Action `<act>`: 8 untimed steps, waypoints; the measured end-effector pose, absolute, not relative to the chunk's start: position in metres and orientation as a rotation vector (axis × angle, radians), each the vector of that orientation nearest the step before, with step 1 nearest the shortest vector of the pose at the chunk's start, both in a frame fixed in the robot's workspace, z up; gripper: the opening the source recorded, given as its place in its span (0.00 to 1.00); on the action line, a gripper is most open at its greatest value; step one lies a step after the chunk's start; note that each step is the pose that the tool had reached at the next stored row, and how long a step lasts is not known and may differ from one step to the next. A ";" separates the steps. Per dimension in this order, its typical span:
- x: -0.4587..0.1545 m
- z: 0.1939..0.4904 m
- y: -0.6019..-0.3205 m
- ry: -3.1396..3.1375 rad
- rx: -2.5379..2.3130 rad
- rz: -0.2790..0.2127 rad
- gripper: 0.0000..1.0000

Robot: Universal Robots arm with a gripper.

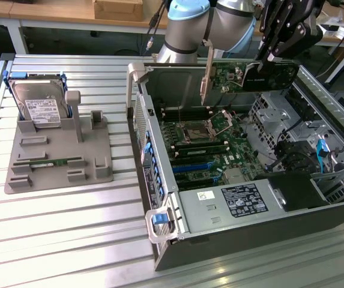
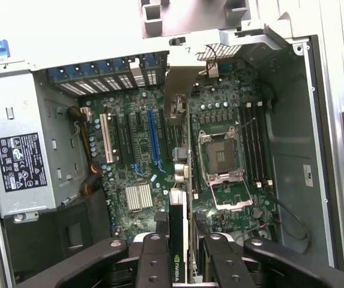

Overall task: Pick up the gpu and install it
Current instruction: 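Insert the gpu into the slot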

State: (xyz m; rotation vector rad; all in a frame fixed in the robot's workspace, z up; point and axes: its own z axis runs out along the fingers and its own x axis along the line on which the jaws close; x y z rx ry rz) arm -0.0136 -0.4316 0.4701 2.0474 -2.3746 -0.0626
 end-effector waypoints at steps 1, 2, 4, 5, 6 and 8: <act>-0.014 0.469 -0.432 -2.375 2.047 -0.063 0.27; -0.014 0.467 -0.432 -2.375 2.047 -0.063 0.27; -0.014 0.464 -0.432 -2.375 2.047 -0.063 0.27; -0.014 0.462 -0.432 -2.375 2.047 -0.063 0.27; -0.014 0.461 -0.432 -2.375 2.047 -0.063 0.27; -0.014 0.459 -0.432 -2.375 2.047 -0.063 0.27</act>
